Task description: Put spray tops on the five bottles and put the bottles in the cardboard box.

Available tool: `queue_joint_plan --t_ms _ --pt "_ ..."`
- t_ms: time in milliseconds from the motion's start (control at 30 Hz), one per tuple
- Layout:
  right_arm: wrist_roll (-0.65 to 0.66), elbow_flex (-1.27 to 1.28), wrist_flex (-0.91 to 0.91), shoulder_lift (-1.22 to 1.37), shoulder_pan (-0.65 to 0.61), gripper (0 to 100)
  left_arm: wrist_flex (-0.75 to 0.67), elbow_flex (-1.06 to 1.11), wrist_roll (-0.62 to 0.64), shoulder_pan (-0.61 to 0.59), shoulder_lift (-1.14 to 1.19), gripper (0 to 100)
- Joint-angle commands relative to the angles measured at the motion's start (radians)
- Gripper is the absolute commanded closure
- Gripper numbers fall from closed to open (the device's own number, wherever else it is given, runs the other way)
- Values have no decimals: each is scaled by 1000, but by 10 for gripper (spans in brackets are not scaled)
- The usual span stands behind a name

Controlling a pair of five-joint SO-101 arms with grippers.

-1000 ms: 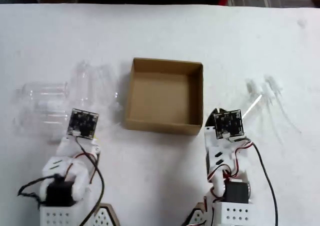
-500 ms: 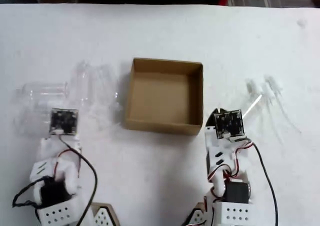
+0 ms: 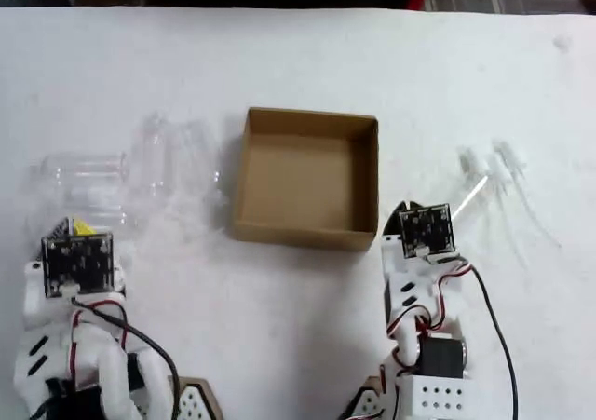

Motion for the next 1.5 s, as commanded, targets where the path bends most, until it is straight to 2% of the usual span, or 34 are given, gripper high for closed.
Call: queue_joint_plan --t_ms 0,267,467,667,967,1333,1467 --pt "8 8 2 -1 8 977 5 -112 -29 12 5 932" --pt "8 8 4 -1 7 977 5 -242 -26 10 41 928" --pt "8 8 21 -1 2 977 18 -436 -8 7 374 928" --pt "8 8 22 -1 2 977 57 -644 98 7 748 928" --pt "8 8 22 -1 2 977 160 -1017 239 2 1167 928" --pt "8 8 22 -1 2 977 170 -1324 643 -202 1635 924" --pt "8 8 22 -1 2 977 163 -1379 687 -245 1733 916"
